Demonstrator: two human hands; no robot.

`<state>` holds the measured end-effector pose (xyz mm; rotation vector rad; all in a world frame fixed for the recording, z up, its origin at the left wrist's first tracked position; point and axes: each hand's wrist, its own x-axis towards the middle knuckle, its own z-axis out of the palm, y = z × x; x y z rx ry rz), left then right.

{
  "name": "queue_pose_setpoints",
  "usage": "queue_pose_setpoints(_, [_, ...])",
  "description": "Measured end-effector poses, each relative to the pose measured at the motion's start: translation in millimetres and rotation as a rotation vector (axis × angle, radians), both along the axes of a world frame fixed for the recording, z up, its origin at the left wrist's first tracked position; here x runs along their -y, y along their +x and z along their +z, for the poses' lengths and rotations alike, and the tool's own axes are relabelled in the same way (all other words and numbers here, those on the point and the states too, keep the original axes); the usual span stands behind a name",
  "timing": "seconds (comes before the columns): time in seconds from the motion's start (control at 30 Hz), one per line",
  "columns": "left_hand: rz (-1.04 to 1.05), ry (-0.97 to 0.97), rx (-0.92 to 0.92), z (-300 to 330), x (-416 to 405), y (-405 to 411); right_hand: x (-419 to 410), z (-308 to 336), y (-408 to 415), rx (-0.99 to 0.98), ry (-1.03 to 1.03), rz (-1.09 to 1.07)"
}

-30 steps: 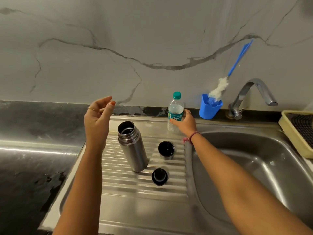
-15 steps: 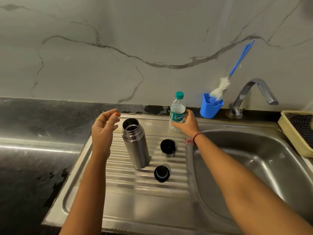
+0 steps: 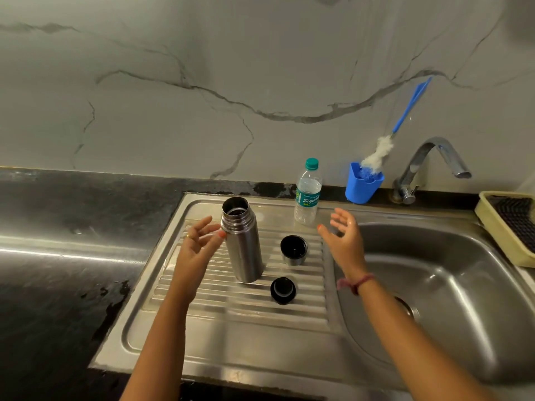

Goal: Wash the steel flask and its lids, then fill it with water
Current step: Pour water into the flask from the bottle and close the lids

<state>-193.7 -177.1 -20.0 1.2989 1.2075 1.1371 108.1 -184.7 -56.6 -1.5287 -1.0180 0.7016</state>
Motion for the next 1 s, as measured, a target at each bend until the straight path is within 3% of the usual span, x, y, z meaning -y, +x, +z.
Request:
queue_pose_setpoints(0.2, [-0.095,-0.082,-0.115,-26,15,3,67,-18,-28,-0.157,-0.077,0.156])
queue_pose_setpoints(0.43, [-0.047,-0.074,-0.175,-38,17,23,78,-40,-41,0.406,-0.261,0.474])
queue_pose_setpoints(0.7, [0.052,0.021,-0.18,-27,13,48,70,-54,-57,0.633,-0.269,0.434])
queue_pose_setpoints(0.87, [0.126,0.007,-0.125,-22,8,61,78,-53,-59,0.543,-0.224,0.409])
queue_pose_setpoints(1.0, [0.2,-0.004,-0.131,-24,5,65,91,-51,-48,0.196,-0.173,0.362])
